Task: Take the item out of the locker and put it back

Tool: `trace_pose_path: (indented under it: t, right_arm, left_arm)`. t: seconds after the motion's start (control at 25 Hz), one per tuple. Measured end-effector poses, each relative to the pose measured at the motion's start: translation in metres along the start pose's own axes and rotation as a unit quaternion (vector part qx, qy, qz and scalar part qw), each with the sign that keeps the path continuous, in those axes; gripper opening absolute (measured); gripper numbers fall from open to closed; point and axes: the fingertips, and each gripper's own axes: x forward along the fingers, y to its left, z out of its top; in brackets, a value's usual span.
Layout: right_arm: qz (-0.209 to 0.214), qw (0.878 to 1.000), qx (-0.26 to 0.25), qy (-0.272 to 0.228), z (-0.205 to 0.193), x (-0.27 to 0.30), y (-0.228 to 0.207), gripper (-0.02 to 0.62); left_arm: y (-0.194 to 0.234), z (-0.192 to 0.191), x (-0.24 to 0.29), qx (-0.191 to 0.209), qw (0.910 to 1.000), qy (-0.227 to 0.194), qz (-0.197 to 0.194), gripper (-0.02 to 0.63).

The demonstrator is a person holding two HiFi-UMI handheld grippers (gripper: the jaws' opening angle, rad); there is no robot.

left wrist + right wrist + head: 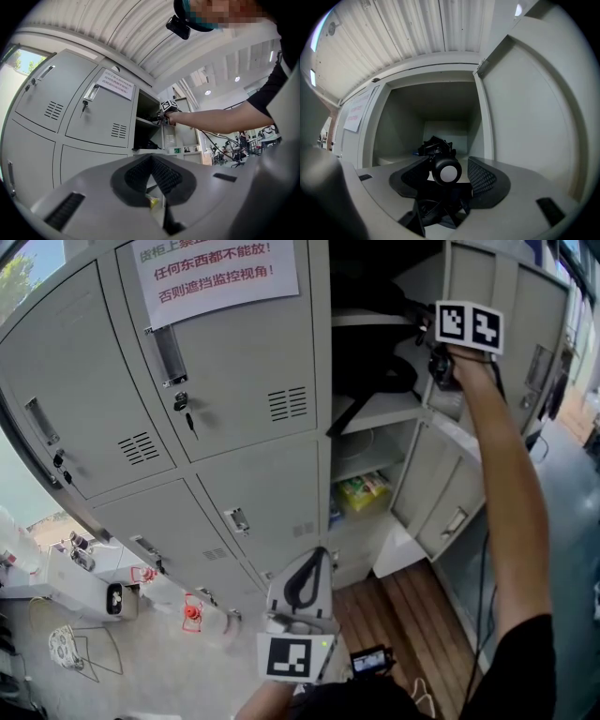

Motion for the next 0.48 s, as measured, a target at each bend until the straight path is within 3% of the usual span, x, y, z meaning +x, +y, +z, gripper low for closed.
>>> trace_pose_path:
  t: [0.48]
  right_arm:
    - [0.011,1.0,-0.006,0.006,0.0,0.007,0.009,0.235]
  left_arm:
    - [0.025,0.015,0.031,0.011,0.9998,-0.008,0.016,-0.008]
